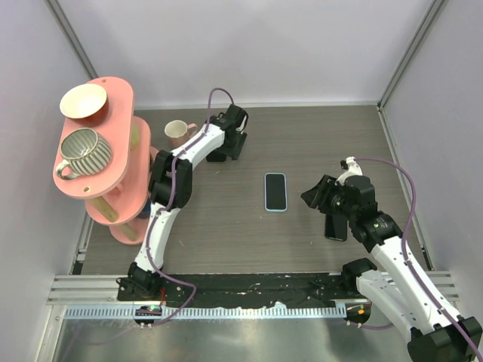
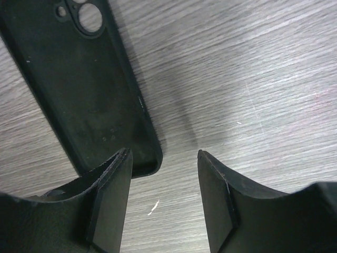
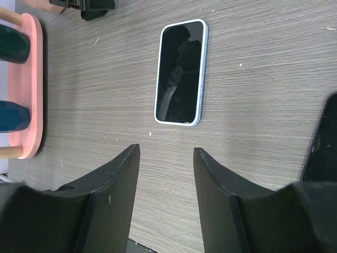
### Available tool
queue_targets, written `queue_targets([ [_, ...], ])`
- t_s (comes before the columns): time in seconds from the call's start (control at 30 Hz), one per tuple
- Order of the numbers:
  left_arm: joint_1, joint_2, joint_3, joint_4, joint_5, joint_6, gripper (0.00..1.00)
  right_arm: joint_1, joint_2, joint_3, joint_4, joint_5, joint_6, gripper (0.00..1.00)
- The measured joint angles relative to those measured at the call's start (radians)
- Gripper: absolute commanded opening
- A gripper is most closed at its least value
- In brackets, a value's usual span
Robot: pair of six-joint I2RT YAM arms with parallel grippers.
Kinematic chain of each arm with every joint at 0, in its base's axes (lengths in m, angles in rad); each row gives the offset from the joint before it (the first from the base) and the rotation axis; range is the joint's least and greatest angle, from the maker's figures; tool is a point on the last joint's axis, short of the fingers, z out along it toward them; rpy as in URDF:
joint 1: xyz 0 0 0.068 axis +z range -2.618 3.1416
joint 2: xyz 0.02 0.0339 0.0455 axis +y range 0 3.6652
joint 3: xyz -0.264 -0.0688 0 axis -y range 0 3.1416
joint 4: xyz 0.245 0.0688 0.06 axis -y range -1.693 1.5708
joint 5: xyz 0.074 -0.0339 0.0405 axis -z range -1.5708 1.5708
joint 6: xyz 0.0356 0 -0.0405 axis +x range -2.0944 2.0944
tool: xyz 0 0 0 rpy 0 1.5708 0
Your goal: Put the phone into the phone case
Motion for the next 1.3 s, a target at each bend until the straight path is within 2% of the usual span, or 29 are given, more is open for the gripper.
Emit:
queue_targets([
  [0.23, 0.024, 0.031, 0.005, 0.0, 0.055, -0.014, 0.47, 0.0, -0.003, 0.001, -0.017, 0.004, -0.001, 0.5],
  [0.3, 0.036, 0.031, 0.003, 0.001, 0.077, -0.025, 0.41, 0.0, -0.003, 0.001, -0.02, 0.0, -0.001, 0.5],
  [0.33, 0.04, 0.031, 0.0, 0.005, 0.085, -0.028, 0.38, 0.0, -0.002, 0.001, -0.021, -0.004, -0.001, 0.5],
  [0.37, 0.045, 0.029, -0.004, 0.008, 0.092, -0.028, 0.28, 0.0, -0.001, 0.002, -0.02, -0.008, -0.001, 0.5],
  [0.53, 0.056, 0.005, -0.041, 0.018, 0.114, -0.06, 0.08, 0.0, 0.014, 0.015, -0.021, -0.024, -0.001, 0.49],
  [0.57, 0.057, -0.007, -0.057, 0.021, 0.117, -0.072, 0.01, 0.0, 0.013, 0.016, -0.021, -0.026, -0.001, 0.49],
  [0.67, 0.054, -0.061, -0.143, 0.034, 0.122, -0.109, 0.0, 0.0, 0.011, 0.016, -0.021, -0.026, -0.001, 0.49],
  [0.9, 0.001, -0.289, -0.471, 0.018, 0.096, -0.207, 0.0, 0.0, -0.018, 0.045, -0.05, -0.007, -0.002, 0.51],
  [1.07, -0.098, -0.432, -0.633, 0.025, 0.076, -0.293, 0.0, 0.0, -0.039, 0.08, -0.099, 0.067, -0.005, 0.54],
  [1.3, -0.248, -0.502, -0.757, 0.049, 0.033, -0.412, 0.01, 0.0, -0.006, 0.139, -0.208, 0.221, 0.058, 0.61],
])
